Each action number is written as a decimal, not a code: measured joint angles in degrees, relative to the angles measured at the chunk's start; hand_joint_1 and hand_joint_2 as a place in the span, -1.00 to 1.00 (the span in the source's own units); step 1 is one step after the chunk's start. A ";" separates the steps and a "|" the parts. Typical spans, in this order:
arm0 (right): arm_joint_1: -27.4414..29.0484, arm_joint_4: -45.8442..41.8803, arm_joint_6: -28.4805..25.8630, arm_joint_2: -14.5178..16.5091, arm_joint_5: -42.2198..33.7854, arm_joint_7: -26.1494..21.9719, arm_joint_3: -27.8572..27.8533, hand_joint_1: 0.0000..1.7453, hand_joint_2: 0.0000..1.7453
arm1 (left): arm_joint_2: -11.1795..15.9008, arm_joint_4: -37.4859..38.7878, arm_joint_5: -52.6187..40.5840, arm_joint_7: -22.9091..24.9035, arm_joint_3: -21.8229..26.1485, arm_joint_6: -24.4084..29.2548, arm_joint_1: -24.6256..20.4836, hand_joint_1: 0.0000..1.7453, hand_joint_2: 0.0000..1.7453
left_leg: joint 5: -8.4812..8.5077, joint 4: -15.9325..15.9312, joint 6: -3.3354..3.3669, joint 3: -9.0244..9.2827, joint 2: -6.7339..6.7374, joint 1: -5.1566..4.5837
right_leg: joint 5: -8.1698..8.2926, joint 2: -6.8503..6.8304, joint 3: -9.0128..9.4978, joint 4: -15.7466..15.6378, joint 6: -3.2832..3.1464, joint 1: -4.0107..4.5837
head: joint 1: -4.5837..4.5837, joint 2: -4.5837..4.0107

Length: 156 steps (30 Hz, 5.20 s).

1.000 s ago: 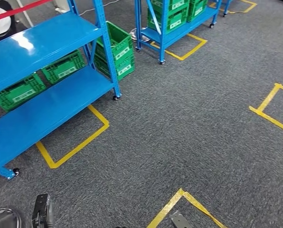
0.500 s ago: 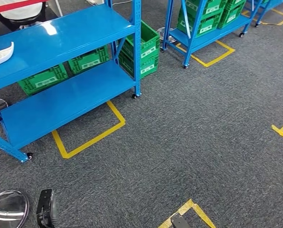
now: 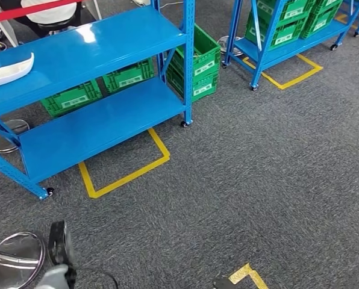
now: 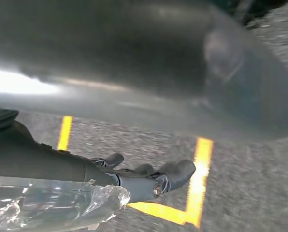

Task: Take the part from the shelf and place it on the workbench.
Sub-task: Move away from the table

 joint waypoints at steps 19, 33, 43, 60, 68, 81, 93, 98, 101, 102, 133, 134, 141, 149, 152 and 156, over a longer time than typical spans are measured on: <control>-1.47 -0.19 0.29 0.44 0.80 0.34 0.49 -1.00 -1.00 | 1.85 0.00 3.42 -0.30 -1.73 0.20 -6.99 -1.00 -1.00 | 1.47 0.09 2.52 -1.36 4.34 -0.62 | -7.84 -0.87 -5.15 14.62 1.86 0.04 | 0.12 0.01; -1.80 -0.24 0.45 0.41 1.24 0.29 0.45 -1.00 -1.00 | 2.09 0.00 5.50 -0.75 -3.20 -0.25 -6.72 -1.00 -1.00 | -6.44 9.95 0.18 -3.16 4.20 -0.94 | 1.08 -0.59 0.61 -1.46 -1.43 0.23 | -0.33 0.00; -2.23 -0.40 -0.20 0.35 1.33 -1.74 0.30 -1.00 -1.00 | 1.49 -0.02 8.99 -3.88 -4.03 1.74 -5.89 -1.00 -1.00 | 2.81 0.20 0.17 -2.60 4.96 -0.08 | -2.55 -0.67 4.03 -1.11 0.68 0.03 | -0.46 0.01; 1.17 -2.12 -9.61 -0.21 -11.43 -24.12 -14.71 -1.00 -1.00 | -3.53 1.11 9.39 -32.92 -6.22 2.73 16.44 -1.00 -1.00 | -2.99 0.37 0.88 2.82 4.09 -1.00 | 0.25 -0.56 0.16 -0.03 -0.38 0.40 | 0.44 0.00; 0.96 -3.15 -8.12 0.08 -11.48 -29.48 -17.68 -1.00 -1.00 | -2.05 0.69 15.91 -35.55 -4.80 -9.81 17.16 -1.00 -1.00 | -4.09 12.65 -0.48 -5.64 4.37 -0.63 | -0.92 -0.64 2.11 -0.49 -1.19 -0.10 | 0.25 0.00; -0.68 -8.89 -3.82 1.39 -9.84 -31.62 -20.30 -1.00 -1.00 | -0.34 -0.96 19.94 -35.62 -2.42 -16.37 17.11 -1.00 -1.00 | 1.28 0.34 0.78 -1.04 4.11 -0.48 | -1.42 -0.57 3.20 -1.15 -0.42 0.23 | 0.24 0.00; -0.37 -9.07 -2.61 2.23 -9.00 -32.77 -22.41 -1.00 -1.00 | -2.45 -6.16 24.55 -35.62 -3.19 -22.66 18.11 -1.00 -1.00 | 1.49 -0.31 2.03 -0.75 4.15 -0.52 | -0.98 -0.50 3.31 -1.96 1.51 -0.09 | 0.15 0.01; -0.19 -9.20 -1.30 2.58 -9.92 -32.82 -23.71 -1.00 -1.00 | -3.49 -8.21 25.20 -35.63 -3.71 -24.02 18.38 -1.00 -1.00 | 2.50 -2.64 2.55 0.82 4.39 -0.05 | -6.82 -0.64 -1.86 9.14 2.14 -0.32 | 0.64 0.01; 0.13 -9.20 -1.21 2.62 -10.02 -32.80 -24.23 -1.00 -1.00 | -3.83 -8.68 25.20 -35.63 -3.87 -24.04 18.67 -1.00 -1.00 | 2.26 -2.51 1.95 0.98 4.29 0.21 | -6.82 -0.70 -3.96 12.88 2.85 -0.93 | 0.69 0.00; 0.15 -9.21 -1.21 2.62 -10.05 -32.80 -24.33 -1.00 -1.00 | -3.96 -8.78 25.20 -35.63 -3.95 -24.04 18.77 -1.00 -1.00 | 2.06 -2.29 1.53 1.06 4.24 0.45 | -4.88 -0.74 -2.48 9.87 3.14 -1.19 | 0.72 0.00; -0.65 -9.10 -2.70 4.61 -8.62 -32.83 -26.73 -1.00 -1.00 | -5.49 -10.19 24.65 -35.64 -9.34 -21.98 19.50 -1.00 -1.00 | 1.45 0.36 2.21 -0.77 1.12 -0.77 | -5.69 -0.63 -2.51 11.26 1.08 0.18 | 0.84 0.00; -0.70 -9.09 -2.73 4.61 -8.50 -32.83 -26.77 -1.00 -1.00 | -5.50 -10.19 24.64 -35.64 -9.56 -21.98 19.51 -1.00 -1.00 | 1.43 0.37 2.06 -0.72 0.37 -0.76 | -3.81 0.86 -0.71 7.29 0.96 0.01 | 0.85 0.00; -0.91 -8.87 -2.79 4.71 -8.13 -32.92 -27.26 -1.00 -1.00 | -5.48 -10.54 24.40 -35.64 -10.54 -22.01 19.96 -1.00 -1.00 | 0.70 1.96 -0.23 -2.42 -0.49 -0.59 | -1.79 1.76 2.85 -0.09 -0.66 -0.49 | 0.41 0.01; -0.63 -8.76 -2.78 4.72 -7.85 -32.99 -27.36 -1.00 -1.00 | -5.68 -11.34 24.52 -35.64 -11.75 -22.37 20.16 -1.00 -1.00 | 0.11 8.27 -0.72 -5.53 5.45 -0.63 | -2.72 -4.32 3.75 -0.36 -0.94 -0.30 | -0.12 0.00; -0.91 -8.76 -2.54 4.72 -7.88 -33.03 -27.47 -1.00 -1.00 | -5.79 -11.74 24.58 -35.64 -12.16 -22.41 20.26 -1.00 -1.00 | 1.48 0.35 0.21 -1.07 6.58 -0.84 | -3.24 -5.26 4.30 -0.39 0.15 0.12 | 0.01 0.00; -1.06 -8.76 -2.04 4.72 -8.15 -33.10 -27.68 -1.00 -1.00 | -5.86 -11.97 24.71 -35.64 -12.68 -22.41 20.68 -1.00 -1.00 | 0.88 -0.32 1.72 -0.09 5.76 -0.68 | -3.99 -4.13 4.52 1.21 1.64 -0.16 | 0.23 0.02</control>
